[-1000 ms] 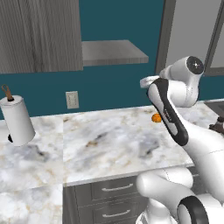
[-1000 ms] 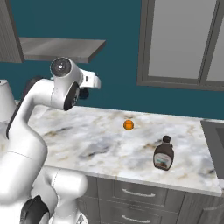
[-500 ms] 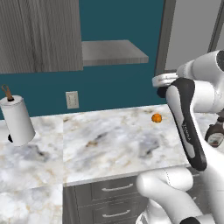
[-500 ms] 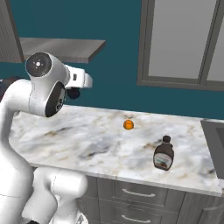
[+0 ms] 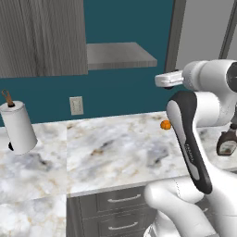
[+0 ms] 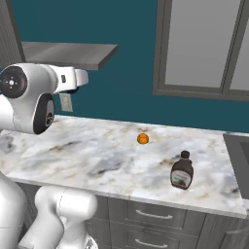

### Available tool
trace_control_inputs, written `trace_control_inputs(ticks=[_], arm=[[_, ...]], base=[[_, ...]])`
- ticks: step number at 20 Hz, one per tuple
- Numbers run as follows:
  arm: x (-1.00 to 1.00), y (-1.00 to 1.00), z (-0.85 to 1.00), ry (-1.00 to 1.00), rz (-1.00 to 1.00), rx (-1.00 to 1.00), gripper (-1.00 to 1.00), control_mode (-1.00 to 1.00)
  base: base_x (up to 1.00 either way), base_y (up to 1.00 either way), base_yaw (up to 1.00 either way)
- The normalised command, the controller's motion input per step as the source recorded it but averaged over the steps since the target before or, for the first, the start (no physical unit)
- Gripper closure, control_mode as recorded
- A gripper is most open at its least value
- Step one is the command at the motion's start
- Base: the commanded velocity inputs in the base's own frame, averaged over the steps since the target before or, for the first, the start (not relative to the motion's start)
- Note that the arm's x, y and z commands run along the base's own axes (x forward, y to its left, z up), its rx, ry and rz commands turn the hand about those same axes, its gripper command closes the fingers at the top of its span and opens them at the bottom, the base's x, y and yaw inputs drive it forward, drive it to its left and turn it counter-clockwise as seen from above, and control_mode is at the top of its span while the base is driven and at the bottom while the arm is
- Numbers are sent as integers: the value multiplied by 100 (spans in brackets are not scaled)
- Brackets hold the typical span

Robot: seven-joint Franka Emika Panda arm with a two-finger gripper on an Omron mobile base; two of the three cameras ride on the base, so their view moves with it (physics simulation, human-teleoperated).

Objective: There are various items on the counter. Only move the condiments/shakers into the cabinet.

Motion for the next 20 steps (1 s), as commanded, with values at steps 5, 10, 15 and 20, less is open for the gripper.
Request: trace_control_inputs(ticks=[5,10,15,20], arm=[[0,0,0,0,0,0,100,-100],[0,0,0,0,0,0,100,-100],[-12,4,0,0,7,0,100,100],[0,0,0,0,0,0,100,100]], base=[[0,0,0],[0,0,0],[-28,0,18],[-57,-12,50]])
